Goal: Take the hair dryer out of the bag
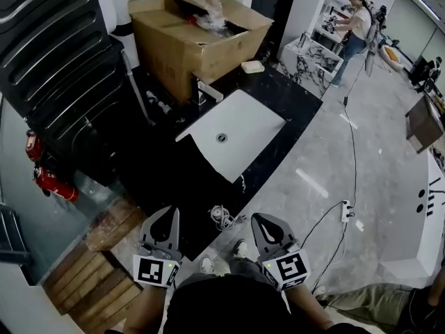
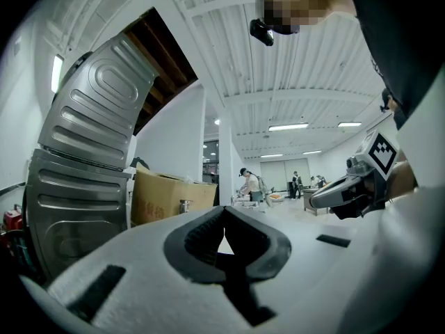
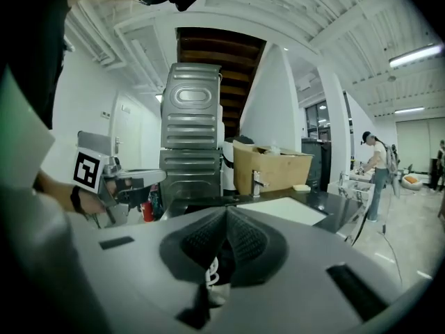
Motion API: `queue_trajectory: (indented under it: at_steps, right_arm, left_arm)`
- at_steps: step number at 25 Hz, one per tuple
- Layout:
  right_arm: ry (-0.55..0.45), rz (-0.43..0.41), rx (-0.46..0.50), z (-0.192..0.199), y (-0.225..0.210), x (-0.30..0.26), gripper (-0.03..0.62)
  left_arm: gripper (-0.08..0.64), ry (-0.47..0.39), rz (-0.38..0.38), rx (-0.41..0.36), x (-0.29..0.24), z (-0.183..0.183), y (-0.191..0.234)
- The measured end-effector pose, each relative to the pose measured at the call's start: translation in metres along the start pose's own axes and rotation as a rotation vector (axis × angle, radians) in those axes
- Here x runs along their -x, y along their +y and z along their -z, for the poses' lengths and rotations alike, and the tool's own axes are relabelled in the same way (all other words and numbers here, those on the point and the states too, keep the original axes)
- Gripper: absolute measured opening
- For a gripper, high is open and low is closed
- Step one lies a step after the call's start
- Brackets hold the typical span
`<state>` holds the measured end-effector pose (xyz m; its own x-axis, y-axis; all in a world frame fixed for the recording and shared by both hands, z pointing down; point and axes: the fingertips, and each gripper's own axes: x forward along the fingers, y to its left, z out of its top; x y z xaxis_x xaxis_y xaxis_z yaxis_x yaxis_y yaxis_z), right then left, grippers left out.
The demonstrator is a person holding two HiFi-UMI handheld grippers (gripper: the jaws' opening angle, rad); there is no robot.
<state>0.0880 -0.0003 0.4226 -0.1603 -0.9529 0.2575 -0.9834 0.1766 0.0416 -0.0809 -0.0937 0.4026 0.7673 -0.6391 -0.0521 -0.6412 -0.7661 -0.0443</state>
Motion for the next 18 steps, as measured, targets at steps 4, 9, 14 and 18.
queue_trajectory:
  at_steps: [4,9,14,18]
  right_arm:
    - [0.035,-0.080,0.023,0.012,-0.011,-0.024,0.014]
    - [0.101,-0.223,0.024,0.033,-0.003,-0.054,0.014]
    - [0.196,-0.373,0.008,0.062,0.015,-0.070,0.032]
    - [0.235,-0.439,0.011,0.084,0.029,-0.083,0.064]
  left_arm:
    - [0.021,0.043,-0.059,-0.015,-0.009,0.008,-0.002]
    - [0.023,0.139,-0.129,-0.007,-0.010,0.031,-0.001]
    - [0.023,0.236,-0.154,-0.002,-0.002,0.051,-0.016]
    - [0.023,0.282,-0.190,0.017,0.009,0.061,-0.020]
